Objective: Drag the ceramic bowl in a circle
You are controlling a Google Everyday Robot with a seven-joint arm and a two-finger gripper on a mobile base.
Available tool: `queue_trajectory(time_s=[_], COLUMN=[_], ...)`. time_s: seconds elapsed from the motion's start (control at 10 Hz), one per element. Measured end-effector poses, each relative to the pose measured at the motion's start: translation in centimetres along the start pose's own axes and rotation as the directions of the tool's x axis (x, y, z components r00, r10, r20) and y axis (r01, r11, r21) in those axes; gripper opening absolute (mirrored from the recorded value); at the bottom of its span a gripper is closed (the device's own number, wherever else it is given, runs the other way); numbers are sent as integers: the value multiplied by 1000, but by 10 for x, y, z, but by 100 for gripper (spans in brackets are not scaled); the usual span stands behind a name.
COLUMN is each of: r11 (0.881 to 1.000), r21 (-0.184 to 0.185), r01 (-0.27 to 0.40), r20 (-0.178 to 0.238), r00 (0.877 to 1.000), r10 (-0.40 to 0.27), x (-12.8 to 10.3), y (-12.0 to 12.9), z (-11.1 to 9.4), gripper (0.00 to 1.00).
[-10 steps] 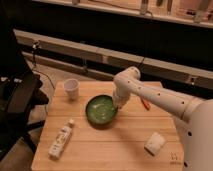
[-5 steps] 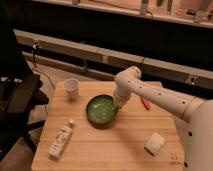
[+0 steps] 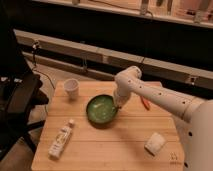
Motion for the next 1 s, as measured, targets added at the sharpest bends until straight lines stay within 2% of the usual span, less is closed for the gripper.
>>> queue_trajectory(time_s=[0.2,0.7,0.9,1.0], r11=[999,993,989,986], r21=[-10,-26,-27,-23], r01=[-31,-117,-148,-165], r20=[9,39,64,94], r00=[999,992,987,982], r10=[31,118,150,166], x=[-13,-87,-115,-132], y=[6,19,25,29], z=[4,12,10,9], gripper=[14,14,14,14])
